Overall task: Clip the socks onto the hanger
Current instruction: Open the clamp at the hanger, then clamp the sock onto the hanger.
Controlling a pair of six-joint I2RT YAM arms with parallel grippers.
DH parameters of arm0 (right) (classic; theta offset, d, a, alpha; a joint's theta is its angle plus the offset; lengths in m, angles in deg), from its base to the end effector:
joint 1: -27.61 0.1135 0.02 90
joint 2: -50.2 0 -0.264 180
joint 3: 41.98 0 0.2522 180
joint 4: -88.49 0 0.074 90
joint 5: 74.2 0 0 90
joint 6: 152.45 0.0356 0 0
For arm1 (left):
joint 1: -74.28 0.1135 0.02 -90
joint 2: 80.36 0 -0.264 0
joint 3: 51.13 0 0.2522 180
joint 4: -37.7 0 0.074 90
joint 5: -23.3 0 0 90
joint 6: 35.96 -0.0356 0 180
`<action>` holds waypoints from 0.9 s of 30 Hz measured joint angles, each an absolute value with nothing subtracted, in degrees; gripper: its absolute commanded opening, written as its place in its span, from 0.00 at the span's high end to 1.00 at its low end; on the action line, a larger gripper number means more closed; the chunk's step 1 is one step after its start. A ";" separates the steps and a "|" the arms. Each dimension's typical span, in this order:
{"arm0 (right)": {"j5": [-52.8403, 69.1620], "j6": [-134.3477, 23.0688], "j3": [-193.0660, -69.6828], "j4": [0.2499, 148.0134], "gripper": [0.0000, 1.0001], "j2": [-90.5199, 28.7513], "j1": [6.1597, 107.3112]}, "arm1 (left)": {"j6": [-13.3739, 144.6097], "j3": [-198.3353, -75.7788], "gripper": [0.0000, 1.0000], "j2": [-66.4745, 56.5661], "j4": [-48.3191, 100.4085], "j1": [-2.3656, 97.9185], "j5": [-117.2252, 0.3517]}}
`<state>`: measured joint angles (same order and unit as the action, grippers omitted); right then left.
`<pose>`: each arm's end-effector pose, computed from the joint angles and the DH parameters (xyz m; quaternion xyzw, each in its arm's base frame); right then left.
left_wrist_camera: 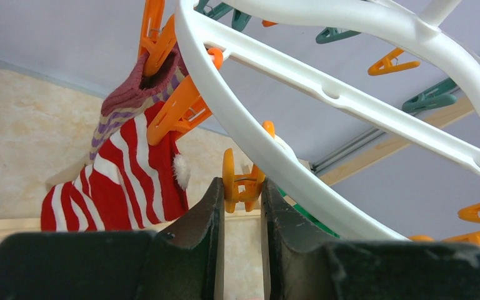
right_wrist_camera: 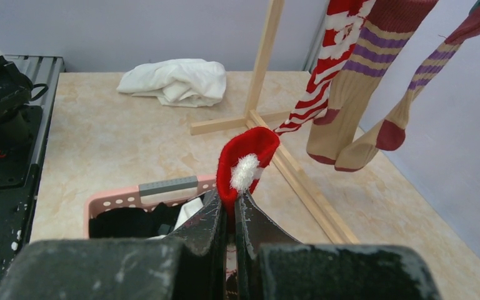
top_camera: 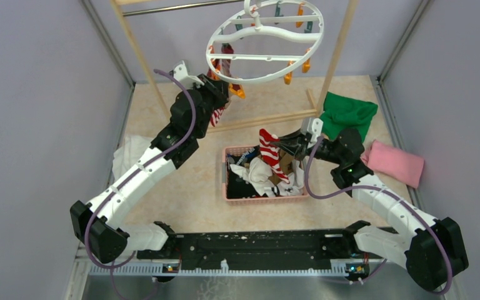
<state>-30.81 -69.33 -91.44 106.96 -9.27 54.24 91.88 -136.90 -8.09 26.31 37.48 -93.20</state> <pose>0.1955 0.1270 0.3115 -0.4598 0.4879 0.3738 0.6409 0.2422 -0.1614 0.4277 -0.1711 0.6740 -0.2984 0.6538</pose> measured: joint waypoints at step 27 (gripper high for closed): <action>-7.07 -79.29 -106.90 114.82 1.00 -28.41 67.42 | 95.12 -136.92 0.89 -8.37 25.11 37.48 -93.07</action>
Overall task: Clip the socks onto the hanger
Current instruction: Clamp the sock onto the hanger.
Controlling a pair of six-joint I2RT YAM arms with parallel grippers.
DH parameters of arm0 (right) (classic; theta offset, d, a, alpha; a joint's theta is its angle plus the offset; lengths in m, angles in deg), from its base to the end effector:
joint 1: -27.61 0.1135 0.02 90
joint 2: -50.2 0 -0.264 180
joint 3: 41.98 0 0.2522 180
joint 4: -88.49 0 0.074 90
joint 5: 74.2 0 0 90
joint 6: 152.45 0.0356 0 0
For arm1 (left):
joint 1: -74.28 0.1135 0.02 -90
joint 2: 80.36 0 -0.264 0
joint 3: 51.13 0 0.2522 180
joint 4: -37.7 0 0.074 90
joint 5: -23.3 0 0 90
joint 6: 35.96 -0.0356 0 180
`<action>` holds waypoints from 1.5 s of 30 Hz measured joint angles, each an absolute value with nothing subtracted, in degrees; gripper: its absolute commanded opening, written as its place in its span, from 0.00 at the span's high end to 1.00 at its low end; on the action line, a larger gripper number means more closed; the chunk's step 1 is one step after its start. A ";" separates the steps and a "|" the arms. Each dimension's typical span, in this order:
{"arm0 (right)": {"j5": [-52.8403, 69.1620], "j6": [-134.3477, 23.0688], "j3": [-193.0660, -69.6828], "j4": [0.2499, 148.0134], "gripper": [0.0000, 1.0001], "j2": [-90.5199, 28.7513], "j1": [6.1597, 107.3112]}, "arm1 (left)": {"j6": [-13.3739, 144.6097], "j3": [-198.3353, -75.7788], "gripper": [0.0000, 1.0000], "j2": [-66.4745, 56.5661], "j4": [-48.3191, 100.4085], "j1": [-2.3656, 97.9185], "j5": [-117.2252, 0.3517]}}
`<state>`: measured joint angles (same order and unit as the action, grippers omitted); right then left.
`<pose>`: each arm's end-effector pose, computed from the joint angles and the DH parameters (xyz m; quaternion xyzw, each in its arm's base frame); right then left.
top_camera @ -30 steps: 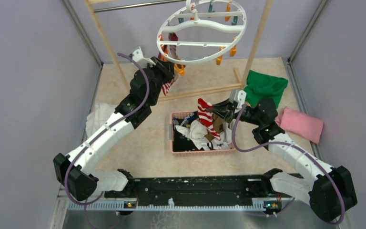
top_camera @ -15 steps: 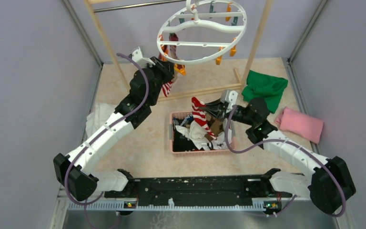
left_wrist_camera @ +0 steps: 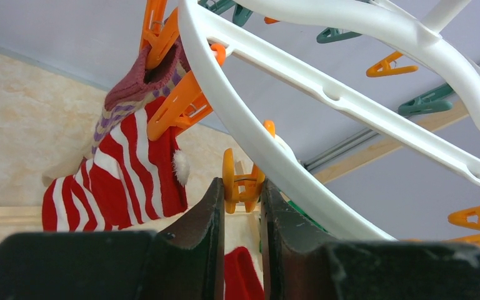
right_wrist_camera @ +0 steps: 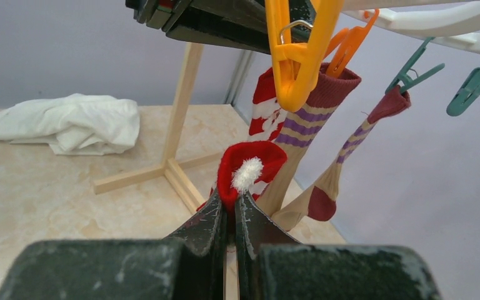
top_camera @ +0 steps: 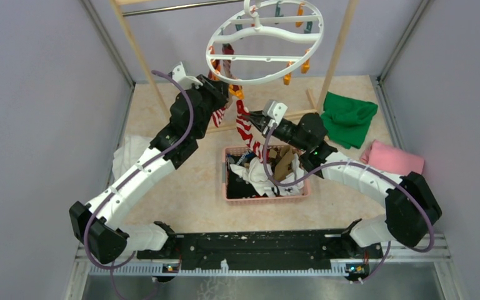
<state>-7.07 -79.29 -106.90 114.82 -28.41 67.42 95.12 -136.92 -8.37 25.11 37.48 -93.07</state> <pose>0.2347 0.2137 0.3360 -0.4269 0.4658 0.2738 0.7252 0.2410 -0.1606 0.4270 -0.1883 0.6746 -0.3131 0.6414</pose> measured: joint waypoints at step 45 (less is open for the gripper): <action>0.29 -81.70 -116.21 122.78 1.00 -37.85 70.59 | 97.57 -138.40 0.89 -8.51 22.20 37.81 -93.24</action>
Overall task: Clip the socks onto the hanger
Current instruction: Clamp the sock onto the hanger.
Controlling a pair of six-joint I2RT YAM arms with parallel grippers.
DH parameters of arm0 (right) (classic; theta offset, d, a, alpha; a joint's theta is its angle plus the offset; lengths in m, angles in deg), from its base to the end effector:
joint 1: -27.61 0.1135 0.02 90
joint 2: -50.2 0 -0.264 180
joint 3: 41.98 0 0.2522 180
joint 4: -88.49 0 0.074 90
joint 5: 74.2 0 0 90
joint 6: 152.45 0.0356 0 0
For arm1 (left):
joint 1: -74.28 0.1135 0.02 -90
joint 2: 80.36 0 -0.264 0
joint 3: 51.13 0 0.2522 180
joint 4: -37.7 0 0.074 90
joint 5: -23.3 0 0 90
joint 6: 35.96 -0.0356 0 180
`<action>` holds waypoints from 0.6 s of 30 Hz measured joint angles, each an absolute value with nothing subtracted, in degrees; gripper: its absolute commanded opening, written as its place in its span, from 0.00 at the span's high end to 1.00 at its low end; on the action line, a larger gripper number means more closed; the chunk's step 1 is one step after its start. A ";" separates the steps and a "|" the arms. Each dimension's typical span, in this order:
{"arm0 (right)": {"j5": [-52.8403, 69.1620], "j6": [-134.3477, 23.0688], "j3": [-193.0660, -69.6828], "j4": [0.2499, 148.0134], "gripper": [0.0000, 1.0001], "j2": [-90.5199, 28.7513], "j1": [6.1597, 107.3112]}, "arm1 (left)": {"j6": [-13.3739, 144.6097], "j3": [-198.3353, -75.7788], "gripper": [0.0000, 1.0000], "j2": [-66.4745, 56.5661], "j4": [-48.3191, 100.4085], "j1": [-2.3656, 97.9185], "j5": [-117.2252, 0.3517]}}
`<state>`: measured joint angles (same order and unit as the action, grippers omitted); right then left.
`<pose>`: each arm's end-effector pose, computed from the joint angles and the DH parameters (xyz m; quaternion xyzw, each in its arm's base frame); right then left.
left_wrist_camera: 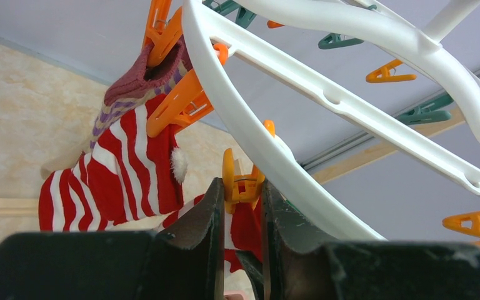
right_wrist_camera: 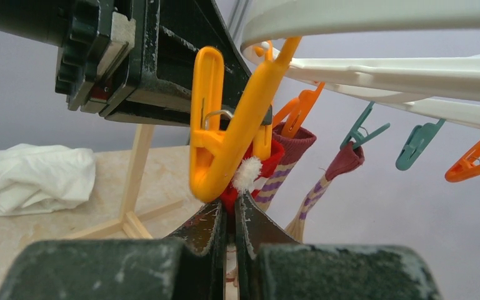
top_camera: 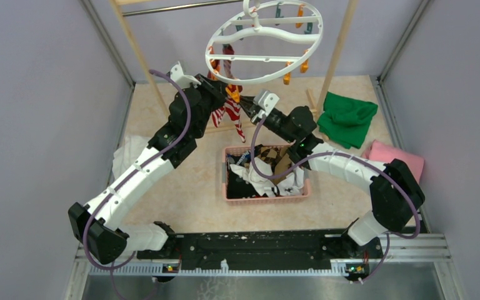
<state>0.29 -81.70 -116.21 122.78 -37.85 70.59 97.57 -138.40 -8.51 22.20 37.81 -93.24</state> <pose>0.2550 0.2506 0.3550 -0.3869 0.4264 0.2427 0.7808 0.2400 -0.1576 0.4313 -0.2043 0.6774 -0.3177 0.6312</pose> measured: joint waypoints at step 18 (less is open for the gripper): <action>0.51 -80.19 -118.17 123.52 1.00 -38.20 71.01 | 97.87 -138.40 0.57 -8.53 22.14 37.85 -93.07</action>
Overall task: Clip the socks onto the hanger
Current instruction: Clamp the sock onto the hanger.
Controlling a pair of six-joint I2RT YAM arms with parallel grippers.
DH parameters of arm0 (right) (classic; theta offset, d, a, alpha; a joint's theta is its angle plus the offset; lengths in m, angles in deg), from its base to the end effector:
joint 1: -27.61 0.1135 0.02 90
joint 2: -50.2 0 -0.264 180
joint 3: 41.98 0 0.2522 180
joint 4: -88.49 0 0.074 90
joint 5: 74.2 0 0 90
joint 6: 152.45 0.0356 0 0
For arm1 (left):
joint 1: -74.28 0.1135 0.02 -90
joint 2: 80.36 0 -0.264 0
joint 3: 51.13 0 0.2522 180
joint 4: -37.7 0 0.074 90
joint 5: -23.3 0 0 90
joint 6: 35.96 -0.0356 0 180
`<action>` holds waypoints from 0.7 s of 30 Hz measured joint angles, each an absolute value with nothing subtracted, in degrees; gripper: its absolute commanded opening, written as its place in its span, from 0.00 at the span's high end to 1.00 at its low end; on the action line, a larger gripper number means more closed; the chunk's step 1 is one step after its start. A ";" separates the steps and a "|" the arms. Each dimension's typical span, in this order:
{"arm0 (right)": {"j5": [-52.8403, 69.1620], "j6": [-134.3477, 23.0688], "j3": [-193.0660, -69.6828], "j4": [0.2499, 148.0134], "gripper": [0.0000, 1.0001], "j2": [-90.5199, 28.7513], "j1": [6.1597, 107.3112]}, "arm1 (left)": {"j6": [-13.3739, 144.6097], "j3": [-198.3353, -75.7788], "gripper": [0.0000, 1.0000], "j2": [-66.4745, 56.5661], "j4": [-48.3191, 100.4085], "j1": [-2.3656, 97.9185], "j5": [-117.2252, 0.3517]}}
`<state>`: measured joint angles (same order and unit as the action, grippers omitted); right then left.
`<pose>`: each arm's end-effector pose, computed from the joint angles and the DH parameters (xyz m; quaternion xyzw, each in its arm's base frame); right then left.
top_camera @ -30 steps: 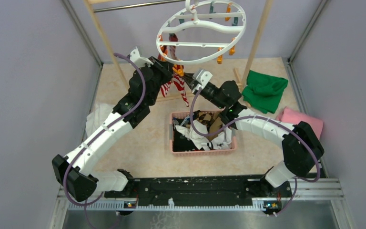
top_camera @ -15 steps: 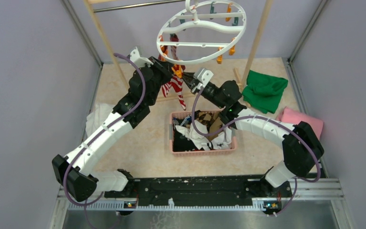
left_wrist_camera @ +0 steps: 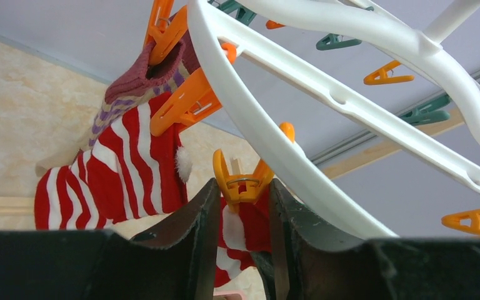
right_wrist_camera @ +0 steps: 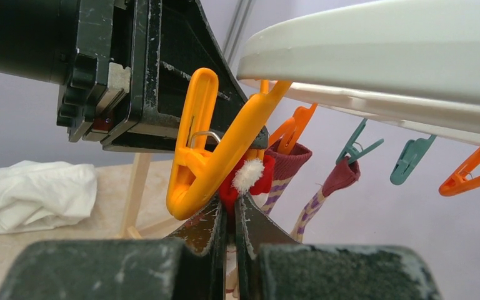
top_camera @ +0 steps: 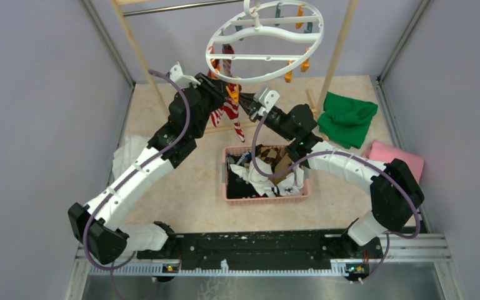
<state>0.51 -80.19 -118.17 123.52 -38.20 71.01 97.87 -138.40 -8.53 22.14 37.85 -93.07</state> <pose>0.2544 0.2535 0.3661 -0.3743 0.4158 0.2551 0.7887 0.2400 -0.1575 0.4313 -0.2053 0.6774 -0.3198 0.6299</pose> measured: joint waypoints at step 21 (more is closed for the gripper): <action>-1.24 -80.30 -115.57 123.11 0.35 -37.02 71.09 | 96.60 -133.29 0.12 -17.90 21.24 37.87 -90.03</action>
<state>-1.24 -80.30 -115.57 123.11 -37.02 71.09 96.60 -133.29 -17.90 21.24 37.87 -90.03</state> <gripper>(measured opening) 0.560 0.853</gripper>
